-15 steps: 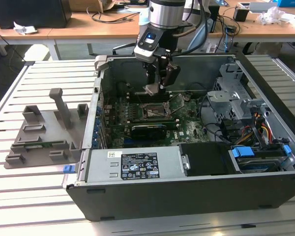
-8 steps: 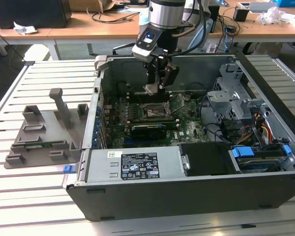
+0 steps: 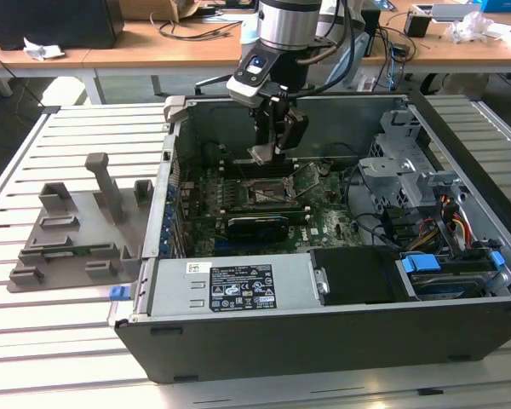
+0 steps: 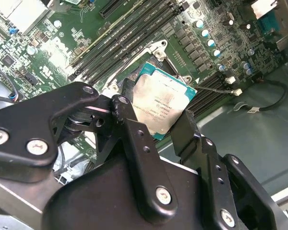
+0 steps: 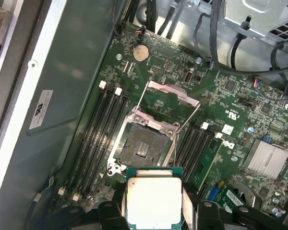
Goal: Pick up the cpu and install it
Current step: 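Place the cpu into insertion slot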
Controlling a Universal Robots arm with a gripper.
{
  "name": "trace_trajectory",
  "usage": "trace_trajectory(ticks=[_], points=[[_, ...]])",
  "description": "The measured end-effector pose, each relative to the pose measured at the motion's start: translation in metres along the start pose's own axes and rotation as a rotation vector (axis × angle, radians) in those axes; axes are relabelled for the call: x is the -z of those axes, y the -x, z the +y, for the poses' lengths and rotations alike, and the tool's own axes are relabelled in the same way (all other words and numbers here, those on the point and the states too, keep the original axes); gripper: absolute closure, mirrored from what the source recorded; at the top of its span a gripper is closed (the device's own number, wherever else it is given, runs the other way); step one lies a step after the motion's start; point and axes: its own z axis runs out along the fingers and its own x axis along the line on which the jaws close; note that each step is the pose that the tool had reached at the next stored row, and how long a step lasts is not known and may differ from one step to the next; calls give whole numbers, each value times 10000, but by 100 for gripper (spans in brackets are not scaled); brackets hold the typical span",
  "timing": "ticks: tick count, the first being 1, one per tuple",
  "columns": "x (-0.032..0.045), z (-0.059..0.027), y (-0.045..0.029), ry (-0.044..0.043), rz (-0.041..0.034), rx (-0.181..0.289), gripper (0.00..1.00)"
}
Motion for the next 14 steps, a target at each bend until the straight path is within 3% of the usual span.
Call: trace_trajectory(ticks=[14], points=[[0, 0, 0, -19, 101, -997, 45]])
